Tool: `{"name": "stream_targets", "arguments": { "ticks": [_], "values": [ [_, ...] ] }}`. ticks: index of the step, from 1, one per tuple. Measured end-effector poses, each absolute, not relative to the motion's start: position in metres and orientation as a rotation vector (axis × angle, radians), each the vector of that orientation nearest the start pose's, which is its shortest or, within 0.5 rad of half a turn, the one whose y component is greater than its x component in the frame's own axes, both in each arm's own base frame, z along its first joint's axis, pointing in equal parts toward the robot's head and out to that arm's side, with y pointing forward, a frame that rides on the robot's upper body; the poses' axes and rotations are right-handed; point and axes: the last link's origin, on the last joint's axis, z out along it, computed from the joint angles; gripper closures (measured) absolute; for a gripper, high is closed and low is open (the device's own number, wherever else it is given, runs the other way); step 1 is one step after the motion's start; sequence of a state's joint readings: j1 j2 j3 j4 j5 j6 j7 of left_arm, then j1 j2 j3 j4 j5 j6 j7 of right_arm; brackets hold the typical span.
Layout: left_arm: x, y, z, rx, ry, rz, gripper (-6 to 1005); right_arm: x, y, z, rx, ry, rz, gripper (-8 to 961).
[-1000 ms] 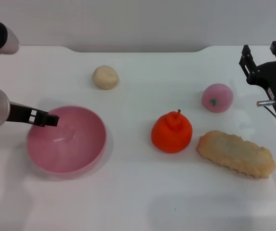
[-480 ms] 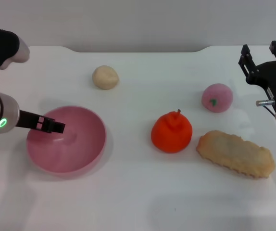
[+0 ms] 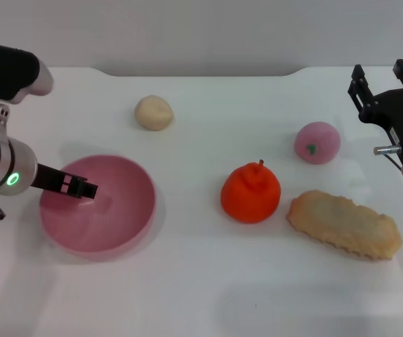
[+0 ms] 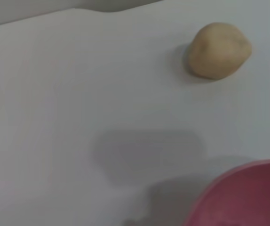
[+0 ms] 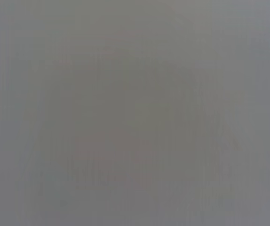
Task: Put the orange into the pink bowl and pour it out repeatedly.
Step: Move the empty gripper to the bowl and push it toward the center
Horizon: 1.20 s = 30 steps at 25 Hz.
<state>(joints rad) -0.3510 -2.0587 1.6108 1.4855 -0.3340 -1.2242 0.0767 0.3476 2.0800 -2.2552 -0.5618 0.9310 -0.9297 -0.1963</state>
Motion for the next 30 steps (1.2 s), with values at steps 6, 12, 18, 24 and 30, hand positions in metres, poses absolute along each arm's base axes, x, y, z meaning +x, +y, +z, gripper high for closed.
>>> {"name": "stream_targets", "arguments": {
  "ticks": [6, 12, 18, 24, 30],
  "values": [
    [-0.226, 0.346, 0.002, -2.089, -1.175, 0.305, 466, 0.278, 0.341, -0.045, -1.607, 0.546, 0.662, 279],
    [-0.225, 0.347, 0.000, -2.090, -1.168, 0.301, 598, 0.279, 0.341, -0.045, -1.602, 0.549, 0.662, 279],
    [-0.225, 0.348, 0.000, -2.086, -1.164, 0.293, 746, 0.278, 0.341, -0.045, -1.603, 0.548, 0.663, 279],
    [-0.224, 0.350, 0.000, -2.086, -1.155, 0.270, 926, 0.277, 0.342, -0.045, -1.609, 0.548, 0.662, 279],
    [-0.209, 0.358, 0.008, -2.081, -1.078, 0.173, 953, 0.272, 0.342, -0.048, -1.618, 0.564, 0.677, 279]
  ]
}}
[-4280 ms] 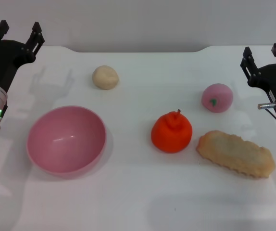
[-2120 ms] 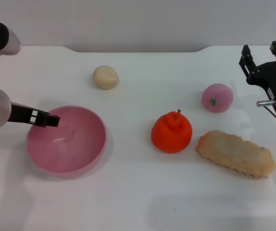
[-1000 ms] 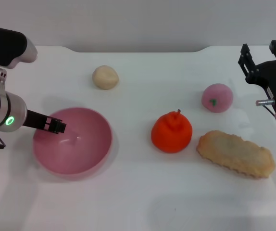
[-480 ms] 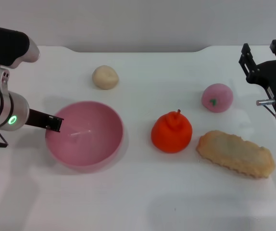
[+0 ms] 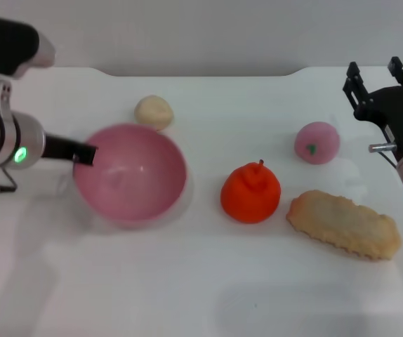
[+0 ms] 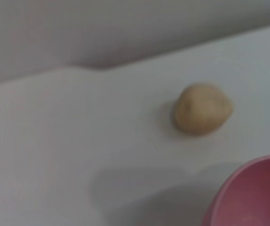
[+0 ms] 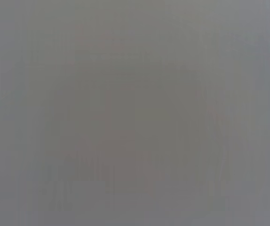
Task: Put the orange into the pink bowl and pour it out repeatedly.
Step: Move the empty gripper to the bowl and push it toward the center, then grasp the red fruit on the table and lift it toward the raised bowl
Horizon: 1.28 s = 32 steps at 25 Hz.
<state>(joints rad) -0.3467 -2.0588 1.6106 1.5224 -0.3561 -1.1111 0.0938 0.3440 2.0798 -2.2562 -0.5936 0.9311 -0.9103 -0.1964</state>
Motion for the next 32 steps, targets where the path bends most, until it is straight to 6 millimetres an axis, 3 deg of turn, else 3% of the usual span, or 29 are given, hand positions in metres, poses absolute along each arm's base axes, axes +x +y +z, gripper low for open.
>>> {"name": "stream_targets", "arguments": {
  "ticks": [6, 8, 9, 10, 11, 14, 19, 20, 26, 32],
  "values": [
    [-0.185, 0.372, 0.030, -2.050, -0.945, 0.033, 952, 0.252, 0.349, -0.052, -1.693, 0.686, 0.686, 279],
    [-0.180, 0.379, 0.039, -2.031, -0.899, -0.008, 952, 0.228, 0.357, -0.041, -1.776, 0.733, 0.661, 279],
    [-0.178, 0.382, 0.043, -2.023, -0.878, -0.026, 953, 0.228, 0.357, -0.041, -1.776, 0.733, 0.661, 280],
    [-0.176, 0.385, 0.047, -2.012, -0.860, -0.044, 953, 0.215, 0.362, -0.030, -1.850, 0.775, 0.587, 280],
    [-0.173, 0.388, 0.051, -2.002, -0.841, -0.062, 953, 0.215, 0.362, -0.030, -1.850, 0.775, 0.587, 280],
    [-0.170, 0.393, 0.057, -1.986, -0.808, -0.085, 954, 0.189, 0.362, -0.022, -1.990, 0.815, 0.479, 280],
    [-0.171, 0.398, 0.063, -1.970, -0.790, -0.092, 955, 0.151, 0.353, -0.032, -2.215, 0.962, 0.314, 280],
    [-0.171, 0.401, 0.064, -1.966, -0.790, -0.095, 955, 0.146, 0.353, -0.044, -2.281, 1.029, 0.186, 280],
    [-0.173, 0.406, 0.066, -1.962, -0.786, -0.086, 955, 0.152, 0.352, -0.067, -2.264, 1.047, -0.099, 280],
    [-0.173, 0.410, 0.064, -1.969, -0.769, -0.076, 955, 0.155, 0.349, -0.069, -2.224, 1.050, -0.131, 280]
  ]
}}
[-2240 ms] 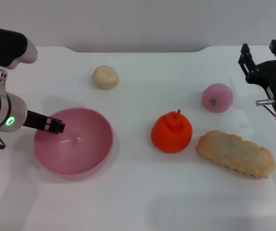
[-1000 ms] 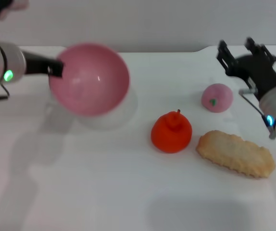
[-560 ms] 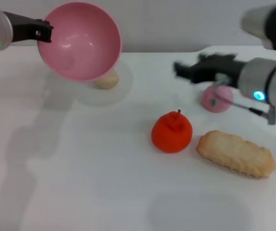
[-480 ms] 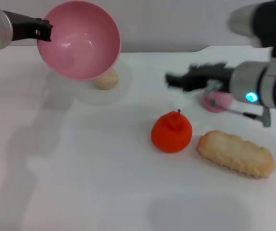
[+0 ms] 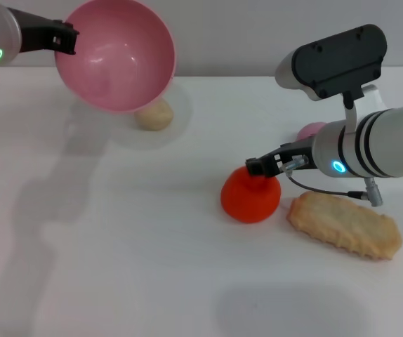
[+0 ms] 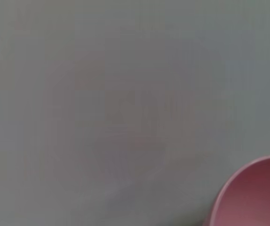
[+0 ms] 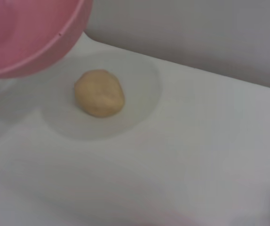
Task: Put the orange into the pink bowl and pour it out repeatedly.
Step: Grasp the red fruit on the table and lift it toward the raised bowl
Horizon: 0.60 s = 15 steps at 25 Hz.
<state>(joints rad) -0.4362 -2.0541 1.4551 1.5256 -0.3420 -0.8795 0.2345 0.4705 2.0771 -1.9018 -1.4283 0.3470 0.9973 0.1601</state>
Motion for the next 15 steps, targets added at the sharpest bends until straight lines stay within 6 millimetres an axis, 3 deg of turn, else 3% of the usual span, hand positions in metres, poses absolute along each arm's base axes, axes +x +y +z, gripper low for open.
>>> {"name": "stream_targets", "arguments": {
  "ticks": [11, 15],
  "values": [
    [-0.164, 0.415, 0.063, -1.988, -0.736, -0.072, 955, 0.142, 0.347, -0.080, -2.262, 1.074, -0.038, 281],
    [-0.164, 0.416, 0.060, -1.996, -0.736, -0.065, 954, 0.151, 0.348, -0.086, -2.258, 1.087, -0.074, 281]
  ]
}}
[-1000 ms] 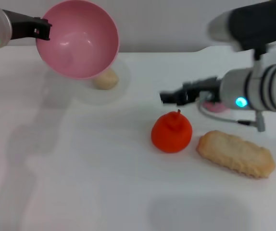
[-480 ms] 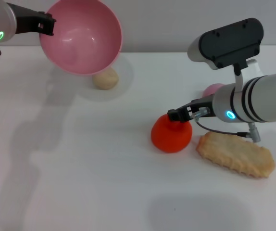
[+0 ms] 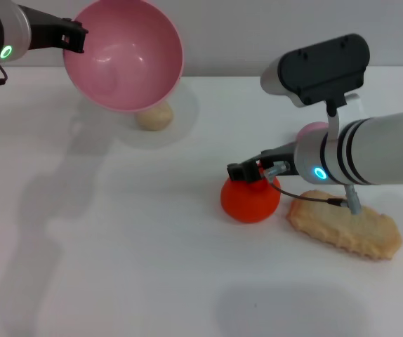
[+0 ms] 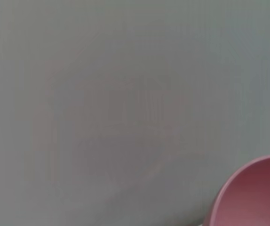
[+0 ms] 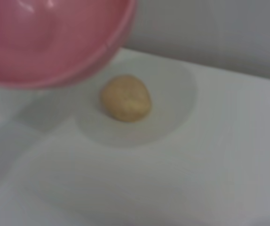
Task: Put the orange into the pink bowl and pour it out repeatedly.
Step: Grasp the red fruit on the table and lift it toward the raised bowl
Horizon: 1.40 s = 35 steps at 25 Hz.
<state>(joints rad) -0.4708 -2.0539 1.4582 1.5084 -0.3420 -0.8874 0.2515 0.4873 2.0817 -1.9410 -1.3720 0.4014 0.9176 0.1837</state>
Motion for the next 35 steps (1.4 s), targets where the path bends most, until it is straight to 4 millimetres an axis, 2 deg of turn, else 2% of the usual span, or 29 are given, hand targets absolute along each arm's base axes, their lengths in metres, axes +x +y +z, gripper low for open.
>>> {"name": "stream_targets", "arguments": {
  "ticks": [6, 11, 20, 25, 27, 29, 31, 32, 33, 35],
  "values": [
    [-0.160, 0.416, 0.059, -2.005, -0.731, -0.062, 954, 0.171, 0.351, -0.098, -2.247, 1.186, -0.089, 281],
    [-0.156, 0.416, 0.059, -2.010, -0.722, -0.067, 954, 0.162, 0.347, -0.099, -2.314, 1.098, -0.085, 281],
    [-0.154, 0.417, 0.057, -2.016, -0.719, -0.068, 954, 0.166, 0.347, -0.096, -2.312, 1.082, -0.075, 485],
    [-0.154, 0.418, 0.057, -2.017, -0.719, -0.067, 954, 0.167, 0.348, -0.095, -2.310, 1.069, -0.068, 690],
    [-0.154, 0.418, 0.056, -2.018, -0.720, -0.066, 954, 0.166, 0.348, -0.093, -2.312, 1.056, -0.054, 708],
    [-0.155, 0.418, 0.055, -2.019, -0.724, -0.062, 954, 0.158, 0.347, -0.088, -2.320, 1.029, -0.018, 727],
    [-0.158, 0.418, 0.053, -2.020, -0.735, -0.054, 954, 0.143, 0.345, -0.075, -2.329, 0.976, 0.028, 745],
    [-0.163, 0.419, 0.050, -2.020, -0.753, -0.042, 954, 0.123, 0.343, -0.053, -2.323, 0.899, 0.090, 754],
    [-0.163, 0.419, 0.050, -2.020, -0.753, -0.042, 954, 0.123, 0.343, -0.053, -2.323, 0.899, 0.090, 763],
    [-0.170, 0.419, 0.046, -2.023, -0.774, -0.024, 954, 0.102, 0.339, -0.030, -2.308, 0.814, 0.145, 782]
  ]
}}
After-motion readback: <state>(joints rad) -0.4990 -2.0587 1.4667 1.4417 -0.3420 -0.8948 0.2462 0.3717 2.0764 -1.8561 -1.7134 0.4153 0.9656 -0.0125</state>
